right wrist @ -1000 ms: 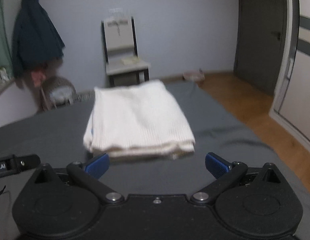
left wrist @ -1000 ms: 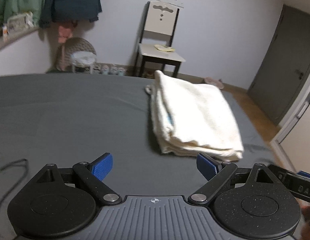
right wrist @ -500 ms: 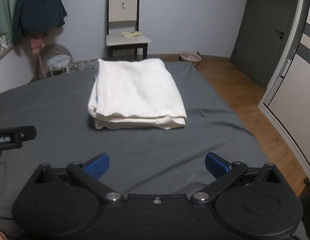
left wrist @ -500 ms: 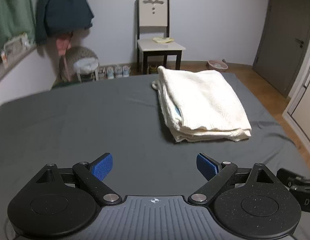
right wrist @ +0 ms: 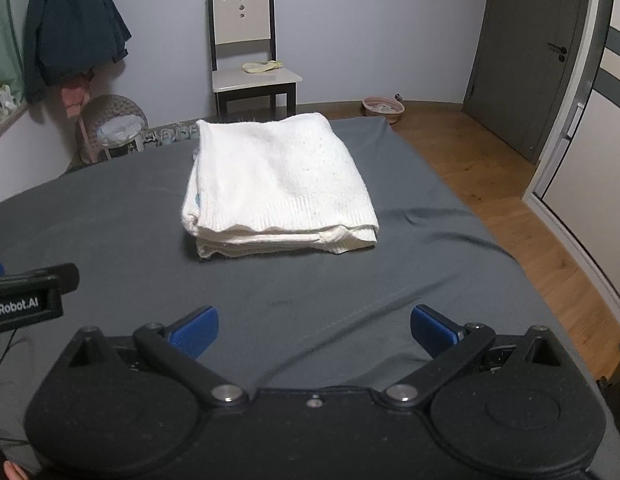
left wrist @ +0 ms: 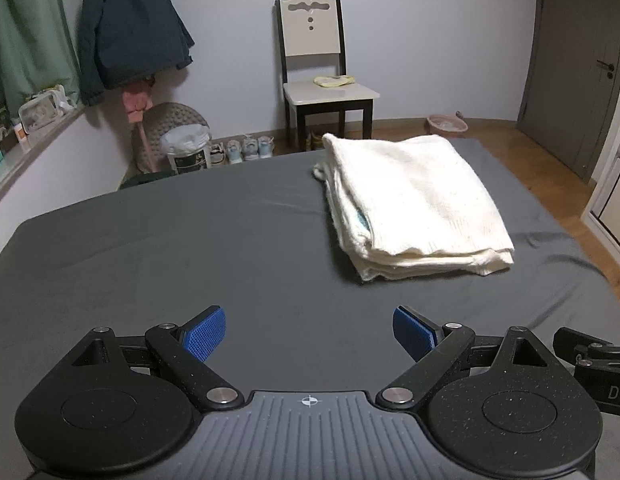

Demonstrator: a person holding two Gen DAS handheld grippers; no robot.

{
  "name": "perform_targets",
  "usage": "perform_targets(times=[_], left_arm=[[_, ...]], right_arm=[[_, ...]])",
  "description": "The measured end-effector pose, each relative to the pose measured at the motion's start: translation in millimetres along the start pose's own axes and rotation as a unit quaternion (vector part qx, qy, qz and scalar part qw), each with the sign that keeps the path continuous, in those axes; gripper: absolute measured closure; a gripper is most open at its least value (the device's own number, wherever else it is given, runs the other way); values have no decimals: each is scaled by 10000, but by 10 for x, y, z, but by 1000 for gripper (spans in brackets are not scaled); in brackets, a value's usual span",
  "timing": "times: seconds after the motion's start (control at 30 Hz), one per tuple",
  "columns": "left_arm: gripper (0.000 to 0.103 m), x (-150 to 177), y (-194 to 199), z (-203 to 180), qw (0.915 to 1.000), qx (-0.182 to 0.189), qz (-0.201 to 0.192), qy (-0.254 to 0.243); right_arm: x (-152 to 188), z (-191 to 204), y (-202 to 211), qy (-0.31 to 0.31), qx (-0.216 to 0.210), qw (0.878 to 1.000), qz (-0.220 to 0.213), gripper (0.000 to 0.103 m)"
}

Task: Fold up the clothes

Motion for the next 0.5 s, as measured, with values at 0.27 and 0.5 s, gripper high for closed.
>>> perform_targets(times=[0.27, 0.5], left_arm=[[12, 35, -24, -35, 9996, 204, 130, 143], [12, 72, -21, -52, 9993, 295, 172, 141]], right_arm=[[10, -5, 39, 45, 46, 10000, -68, 0], [13, 4, 57, 84, 59, 9999, -110, 0]])
Point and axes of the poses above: each gripper's, at about its wrist camera, not at the fingertips, and y roughly against the way its jaws point, z to its left, x to its underside, the point moved 10 cm from there along -y, roughly the way its jaws point, and after that the axes turned 13 degrees about x, right-handed, at the moved point
